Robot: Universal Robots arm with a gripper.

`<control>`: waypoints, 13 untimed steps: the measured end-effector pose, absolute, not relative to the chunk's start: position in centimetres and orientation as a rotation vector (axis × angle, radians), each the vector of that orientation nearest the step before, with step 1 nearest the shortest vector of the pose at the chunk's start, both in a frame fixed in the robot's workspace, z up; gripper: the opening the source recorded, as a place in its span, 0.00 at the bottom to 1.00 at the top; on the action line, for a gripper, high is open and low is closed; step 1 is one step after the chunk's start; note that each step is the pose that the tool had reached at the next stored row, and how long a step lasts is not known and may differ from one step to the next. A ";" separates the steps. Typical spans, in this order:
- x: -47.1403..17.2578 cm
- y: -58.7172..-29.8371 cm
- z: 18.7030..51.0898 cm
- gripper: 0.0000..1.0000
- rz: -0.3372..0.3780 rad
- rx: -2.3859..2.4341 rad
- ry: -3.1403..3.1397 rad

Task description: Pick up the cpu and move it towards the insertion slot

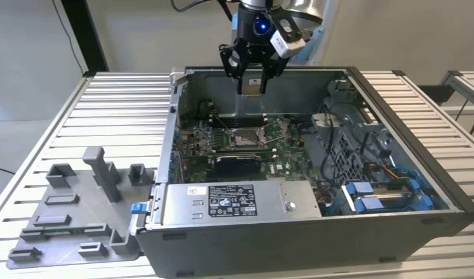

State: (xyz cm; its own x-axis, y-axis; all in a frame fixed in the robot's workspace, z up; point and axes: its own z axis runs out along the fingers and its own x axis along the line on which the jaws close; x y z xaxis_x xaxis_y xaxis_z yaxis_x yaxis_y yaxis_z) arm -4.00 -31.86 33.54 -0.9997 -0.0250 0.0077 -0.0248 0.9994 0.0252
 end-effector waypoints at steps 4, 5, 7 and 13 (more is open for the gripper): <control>-4.0 -31.3 33.5 0.00 -0.039 0.040 -3.133; -4.0 -31.1 33.5 0.00 -0.039 0.040 -3.133; -4.0 -31.0 33.5 0.00 -0.039 0.040 -3.133; -4.1 -30.9 33.5 0.00 -0.040 0.040 -3.133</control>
